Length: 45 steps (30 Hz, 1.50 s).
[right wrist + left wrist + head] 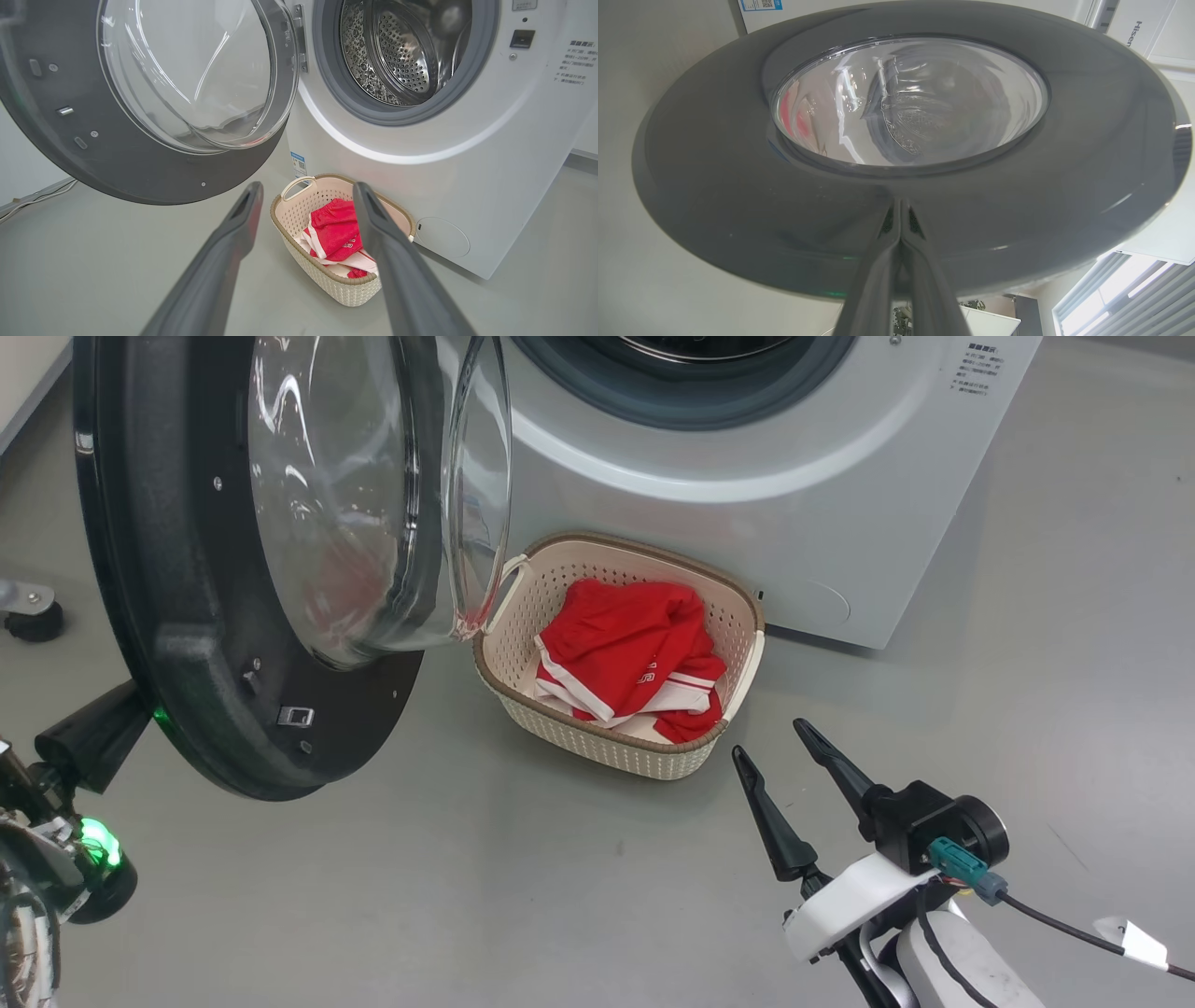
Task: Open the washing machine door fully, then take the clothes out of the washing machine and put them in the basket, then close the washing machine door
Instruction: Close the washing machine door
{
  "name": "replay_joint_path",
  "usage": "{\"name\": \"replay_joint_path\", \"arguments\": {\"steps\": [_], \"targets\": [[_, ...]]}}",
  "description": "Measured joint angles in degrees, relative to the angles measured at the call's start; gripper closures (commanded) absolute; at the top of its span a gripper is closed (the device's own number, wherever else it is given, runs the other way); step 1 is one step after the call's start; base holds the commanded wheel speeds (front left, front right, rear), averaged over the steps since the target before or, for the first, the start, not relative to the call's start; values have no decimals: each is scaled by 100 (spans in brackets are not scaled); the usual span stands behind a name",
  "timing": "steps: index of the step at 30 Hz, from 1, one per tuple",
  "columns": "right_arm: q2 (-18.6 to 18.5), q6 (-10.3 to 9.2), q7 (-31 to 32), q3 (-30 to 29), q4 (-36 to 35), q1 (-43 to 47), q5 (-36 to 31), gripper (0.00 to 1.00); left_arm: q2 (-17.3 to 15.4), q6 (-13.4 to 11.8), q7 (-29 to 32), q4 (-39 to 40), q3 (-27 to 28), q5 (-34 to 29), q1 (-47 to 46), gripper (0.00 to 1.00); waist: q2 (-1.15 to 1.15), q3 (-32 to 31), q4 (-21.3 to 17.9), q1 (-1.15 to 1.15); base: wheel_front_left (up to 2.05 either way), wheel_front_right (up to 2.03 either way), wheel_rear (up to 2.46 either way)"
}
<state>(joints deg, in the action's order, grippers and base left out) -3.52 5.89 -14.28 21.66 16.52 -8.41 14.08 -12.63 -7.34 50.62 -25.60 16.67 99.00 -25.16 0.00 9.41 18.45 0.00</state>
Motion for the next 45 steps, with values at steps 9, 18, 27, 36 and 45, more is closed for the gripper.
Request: {"name": "replay_joint_path", "arguments": {"steps": [9,18,27,36,45], "targets": [[1,0,0,32,43,-53,0,0,81,0,230,374,-41,116,202,100,0,25,-209,0,0,0,0],[3,-9,0,-24,49,-55,1,0,341,0,453,749,-267,296,540,100,0,7,-506,0,0,0,0],[9,-51,0,-59,15,-58,47,0,720,0,475,994,-396,428,766,100,0,-9,-857,0,0,0,0],[15,-102,0,-79,-38,-76,54,0,865,0,316,1133,-434,520,856,100,0,15,-1225,0,0,0,0],[23,-149,0,-81,-100,-76,91,0,947,0,-11,1213,-402,641,876,100,0,117,-1733,0,0,0,0]]}}
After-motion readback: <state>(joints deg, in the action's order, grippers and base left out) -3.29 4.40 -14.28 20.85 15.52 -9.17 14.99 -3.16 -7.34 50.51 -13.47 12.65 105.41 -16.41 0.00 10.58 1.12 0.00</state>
